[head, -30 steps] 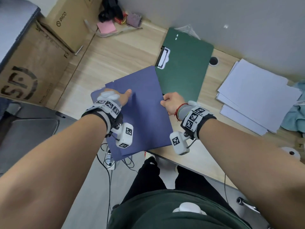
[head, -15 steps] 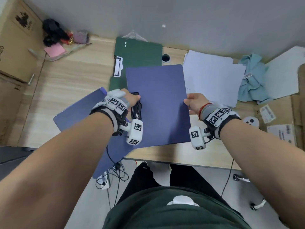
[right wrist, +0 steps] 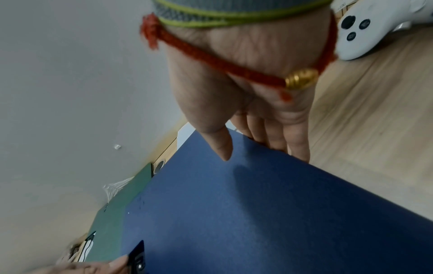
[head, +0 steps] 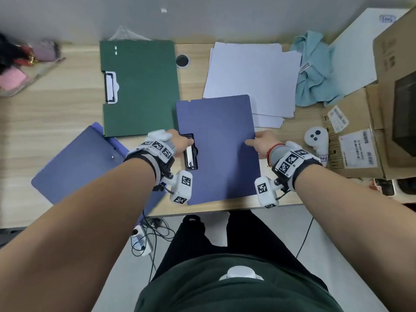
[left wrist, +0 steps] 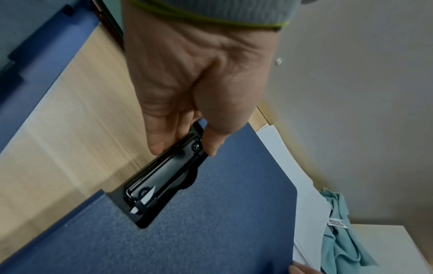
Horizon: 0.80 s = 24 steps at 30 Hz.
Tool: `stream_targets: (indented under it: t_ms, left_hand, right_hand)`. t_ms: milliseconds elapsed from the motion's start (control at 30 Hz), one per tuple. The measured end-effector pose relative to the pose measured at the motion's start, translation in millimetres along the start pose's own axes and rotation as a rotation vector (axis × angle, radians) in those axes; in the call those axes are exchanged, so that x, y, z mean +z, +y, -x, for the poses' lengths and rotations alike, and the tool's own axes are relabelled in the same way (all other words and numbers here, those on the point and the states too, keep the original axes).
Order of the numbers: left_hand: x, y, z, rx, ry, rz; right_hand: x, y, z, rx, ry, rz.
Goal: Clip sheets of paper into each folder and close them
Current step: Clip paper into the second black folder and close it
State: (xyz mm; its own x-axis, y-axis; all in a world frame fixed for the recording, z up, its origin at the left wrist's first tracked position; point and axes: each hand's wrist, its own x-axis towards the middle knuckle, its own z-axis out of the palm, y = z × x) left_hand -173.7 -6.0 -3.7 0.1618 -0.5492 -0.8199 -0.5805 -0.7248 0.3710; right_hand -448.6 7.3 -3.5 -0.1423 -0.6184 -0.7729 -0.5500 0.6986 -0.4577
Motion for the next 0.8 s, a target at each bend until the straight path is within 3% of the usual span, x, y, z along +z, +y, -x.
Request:
stream_targets:
  t_ms: [133,233,333,567,700,800]
  left_hand:
    - [5,6,5,-0.011,-0.052,-0.012]
    - [3,8,4,-0.014,-0.113,-0.055]
    - [-5,33,30,0.067,-0.108,0.024]
    - [-57,85,80,0.236,0.042,0.283]
    - [-90,73,83,0.301,0.218,0.117]
    - [-120,37,70,0.265,0.349,-0.001]
  right_hand:
    - [-16,-6,9,0.011,-0.010,-0.065]
    - [-29,-22,19,0.042,-0.110,-0.107]
    - [-34,-47,28,0.061,-0.245,-0.165]
    - [-11,-128,66,-0.222,-0.542,-0.138]
    - [28,-151,74,-0.261,-0.615,-0.049]
    - [64,-162,75,-0.267,-0.589,0.061]
